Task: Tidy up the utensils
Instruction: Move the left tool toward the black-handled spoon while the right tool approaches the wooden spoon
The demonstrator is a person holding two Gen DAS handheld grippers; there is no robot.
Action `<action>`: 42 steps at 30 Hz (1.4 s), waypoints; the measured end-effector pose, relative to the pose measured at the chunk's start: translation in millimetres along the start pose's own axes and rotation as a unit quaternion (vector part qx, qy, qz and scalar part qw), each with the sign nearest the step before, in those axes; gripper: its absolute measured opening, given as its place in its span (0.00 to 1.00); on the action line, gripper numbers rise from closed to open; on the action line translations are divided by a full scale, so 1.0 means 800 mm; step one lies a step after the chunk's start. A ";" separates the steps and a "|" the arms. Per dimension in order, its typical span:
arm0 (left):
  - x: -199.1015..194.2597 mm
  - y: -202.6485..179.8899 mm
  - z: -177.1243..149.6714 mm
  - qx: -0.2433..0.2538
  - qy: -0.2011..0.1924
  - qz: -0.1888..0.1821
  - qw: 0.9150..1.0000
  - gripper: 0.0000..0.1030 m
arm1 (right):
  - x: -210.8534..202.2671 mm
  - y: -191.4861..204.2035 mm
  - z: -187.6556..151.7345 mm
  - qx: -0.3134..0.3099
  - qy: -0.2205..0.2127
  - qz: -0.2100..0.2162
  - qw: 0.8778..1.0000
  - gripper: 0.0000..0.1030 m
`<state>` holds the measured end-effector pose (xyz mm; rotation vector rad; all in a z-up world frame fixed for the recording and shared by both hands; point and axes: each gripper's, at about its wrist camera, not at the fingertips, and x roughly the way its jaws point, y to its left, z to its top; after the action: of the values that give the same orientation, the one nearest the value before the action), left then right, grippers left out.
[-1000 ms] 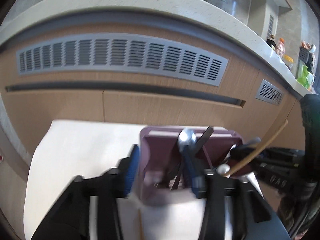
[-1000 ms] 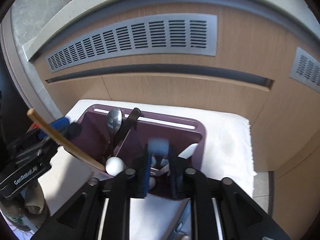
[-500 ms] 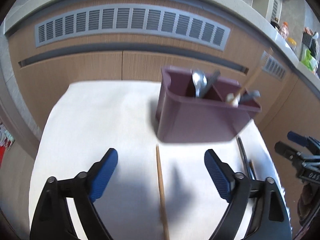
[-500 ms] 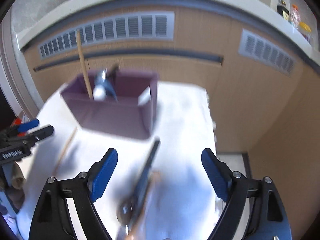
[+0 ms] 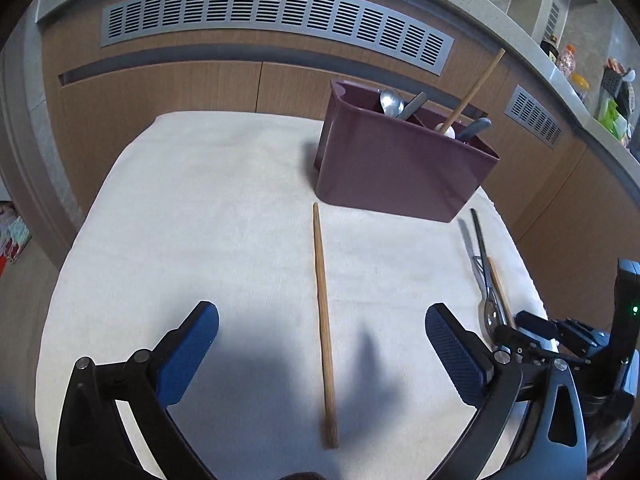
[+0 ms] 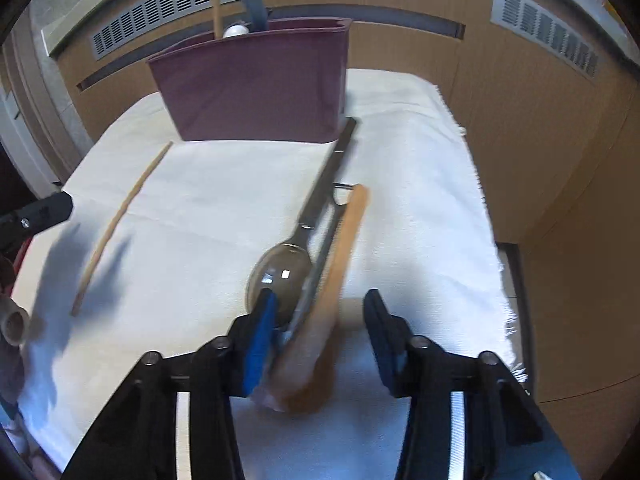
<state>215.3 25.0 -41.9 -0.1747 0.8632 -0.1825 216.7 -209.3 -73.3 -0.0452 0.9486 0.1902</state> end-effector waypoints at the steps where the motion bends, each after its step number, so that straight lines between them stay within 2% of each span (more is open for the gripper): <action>1: -0.002 0.001 -0.002 -0.002 0.001 0.000 1.000 1.00 | 0.000 0.006 0.000 -0.006 0.002 0.005 1.000 0.22; 9: -0.003 -0.006 -0.011 0.008 0.008 0.004 1.000 1.00 | -0.021 0.038 -0.013 -0.007 0.013 0.093 0.996 0.19; 12: -0.002 -0.011 -0.017 0.017 0.013 0.004 1.000 1.00 | -0.032 0.046 -0.019 -0.011 0.008 0.107 0.994 0.18; 19: -0.006 -0.034 -0.031 0.051 0.021 -0.005 0.998 1.00 | -0.047 0.015 -0.025 0.008 -0.016 0.067 0.998 0.09; 23: -0.010 -0.058 -0.039 0.078 0.023 -0.021 0.996 1.00 | -0.051 -0.013 -0.034 0.027 -0.025 0.037 0.999 0.08; 29: -0.007 -0.106 -0.054 0.140 0.020 -0.039 0.989 1.00 | -0.054 -0.043 -0.059 0.049 -0.031 0.024 0.998 0.09; 32: 0.005 -0.127 -0.064 0.167 0.038 -0.044 0.984 1.00 | -0.057 -0.049 -0.069 0.049 -0.040 0.022 0.998 0.10; 34: 0.016 -0.141 -0.073 0.193 0.050 -0.034 0.979 1.00 | -0.062 -0.056 -0.074 0.058 -0.048 0.031 0.997 0.15; 38: 0.021 -0.150 -0.077 0.193 0.044 -0.021 0.980 1.00 | -0.074 -0.067 -0.077 0.069 -0.069 0.029 0.995 0.26; 40: 0.023 -0.150 -0.074 0.184 0.048 -0.023 0.981 1.00 | -0.081 -0.070 -0.079 0.067 -0.085 0.006 0.994 0.45; 42: 0.024 -0.150 -0.071 0.174 0.049 -0.027 0.983 1.00 | -0.087 -0.074 -0.080 0.067 -0.096 -0.011 0.993 0.53</action>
<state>173.8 -100.2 -65.2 0.1399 0.9100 -0.3911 136.5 -285.4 -57.4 0.0858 0.7658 0.1080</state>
